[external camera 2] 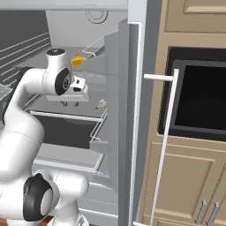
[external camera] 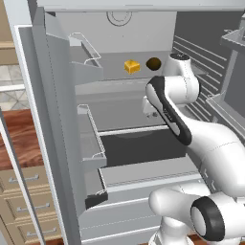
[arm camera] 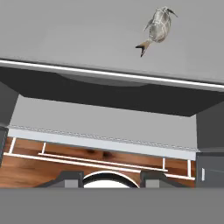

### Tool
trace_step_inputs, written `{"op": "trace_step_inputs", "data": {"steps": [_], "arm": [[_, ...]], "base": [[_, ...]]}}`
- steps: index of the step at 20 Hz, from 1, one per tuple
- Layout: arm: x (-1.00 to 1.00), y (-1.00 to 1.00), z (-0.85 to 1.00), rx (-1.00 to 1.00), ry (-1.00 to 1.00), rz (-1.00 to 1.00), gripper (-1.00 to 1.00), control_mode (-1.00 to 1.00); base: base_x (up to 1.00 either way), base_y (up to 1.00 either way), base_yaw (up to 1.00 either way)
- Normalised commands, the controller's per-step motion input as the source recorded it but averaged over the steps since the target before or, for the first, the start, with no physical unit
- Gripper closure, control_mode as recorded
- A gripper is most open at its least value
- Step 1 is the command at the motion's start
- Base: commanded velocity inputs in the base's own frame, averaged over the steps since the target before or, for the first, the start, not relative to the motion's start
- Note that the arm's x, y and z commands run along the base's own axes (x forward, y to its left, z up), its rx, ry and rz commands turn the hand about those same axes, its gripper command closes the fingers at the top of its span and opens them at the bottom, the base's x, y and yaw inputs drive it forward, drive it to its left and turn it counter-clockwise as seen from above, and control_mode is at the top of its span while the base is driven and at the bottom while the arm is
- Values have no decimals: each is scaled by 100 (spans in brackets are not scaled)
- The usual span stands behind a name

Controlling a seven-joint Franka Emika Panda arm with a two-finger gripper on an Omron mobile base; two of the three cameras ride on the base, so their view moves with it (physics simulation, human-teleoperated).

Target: Take the cheese, fish, and avocado from the fridge and place them on the plate on the dining counter to create an appetizer plate.

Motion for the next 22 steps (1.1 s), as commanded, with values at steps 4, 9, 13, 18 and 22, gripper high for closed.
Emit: {"op": "trace_step_inputs", "data": {"steps": [4,9,13,18,22], "arm": [[-3,0,0,0,-12,0,-100,-100],[-20,-1,-2,0,-7,-9,-100,-100],[-17,-9,-23,0,-4,-31,-100,-100],[0,-1,-26,0,-5,-33,-100,-100],[39,-1,-32,0,-9,-21,-100,-100]], "base": [[0,0,0],[0,0,0],[0,0,0],[0,0,0],[0,0,0]]}}
